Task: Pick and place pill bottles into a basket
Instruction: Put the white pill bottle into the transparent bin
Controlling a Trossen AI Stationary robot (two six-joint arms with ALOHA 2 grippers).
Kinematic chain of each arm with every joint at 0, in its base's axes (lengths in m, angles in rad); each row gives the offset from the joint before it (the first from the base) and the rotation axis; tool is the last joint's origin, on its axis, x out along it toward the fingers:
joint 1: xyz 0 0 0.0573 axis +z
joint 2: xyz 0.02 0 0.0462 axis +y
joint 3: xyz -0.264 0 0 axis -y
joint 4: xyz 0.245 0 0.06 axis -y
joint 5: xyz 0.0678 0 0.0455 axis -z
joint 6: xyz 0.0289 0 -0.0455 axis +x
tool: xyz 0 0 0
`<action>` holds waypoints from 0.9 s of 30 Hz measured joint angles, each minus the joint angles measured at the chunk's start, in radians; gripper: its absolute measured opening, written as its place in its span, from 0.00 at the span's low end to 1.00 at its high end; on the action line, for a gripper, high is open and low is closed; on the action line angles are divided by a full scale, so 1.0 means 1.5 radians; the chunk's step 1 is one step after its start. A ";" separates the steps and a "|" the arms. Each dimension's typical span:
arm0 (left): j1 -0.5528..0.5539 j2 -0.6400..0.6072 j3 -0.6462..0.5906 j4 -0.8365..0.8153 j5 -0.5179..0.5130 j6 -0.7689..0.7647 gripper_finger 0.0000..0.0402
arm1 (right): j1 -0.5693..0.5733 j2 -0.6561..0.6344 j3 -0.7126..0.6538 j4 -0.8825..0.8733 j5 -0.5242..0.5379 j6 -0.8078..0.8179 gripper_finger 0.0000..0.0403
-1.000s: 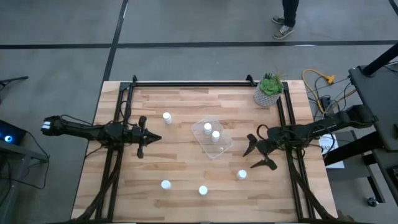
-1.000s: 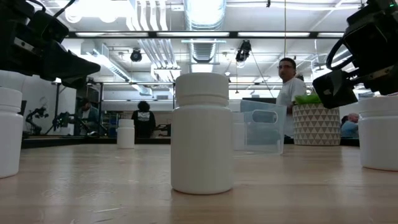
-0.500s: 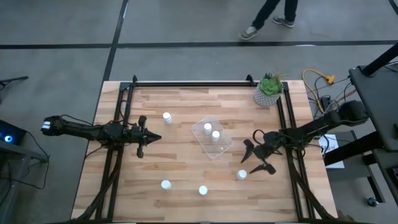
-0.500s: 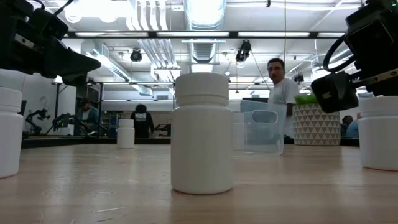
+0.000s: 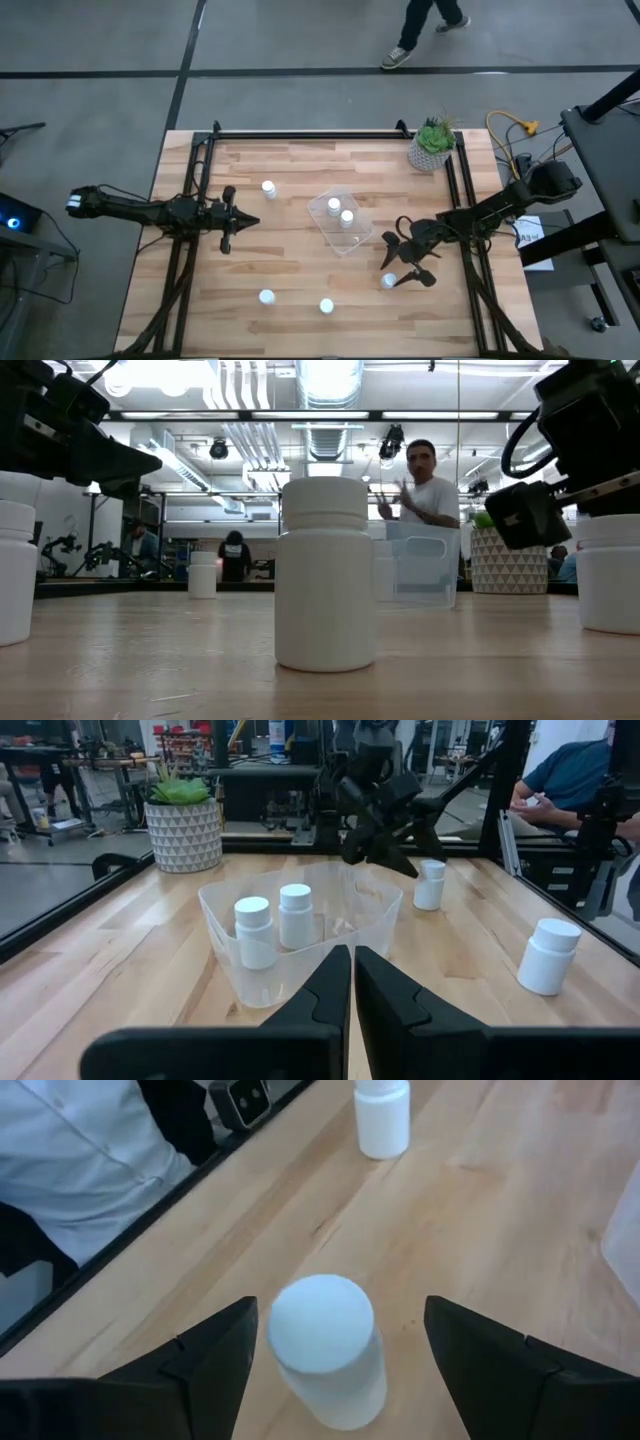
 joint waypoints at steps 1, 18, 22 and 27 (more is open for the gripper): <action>0.000 0.000 0.000 0.000 0.000 0.000 0.00 | 0.000 0.011 0.002 0.000 0.000 0.001 0.69; 0.000 -0.001 0.000 0.000 0.000 0.000 0.00 | 0.000 0.139 0.055 -0.005 0.000 0.020 0.67; 0.000 0.000 0.000 0.000 0.000 0.000 0.00 | 0.000 0.138 0.057 -0.005 0.000 0.023 0.66; 0.000 -0.001 0.000 0.000 0.000 0.000 0.00 | 0.000 0.124 0.062 -0.009 -0.015 0.023 0.63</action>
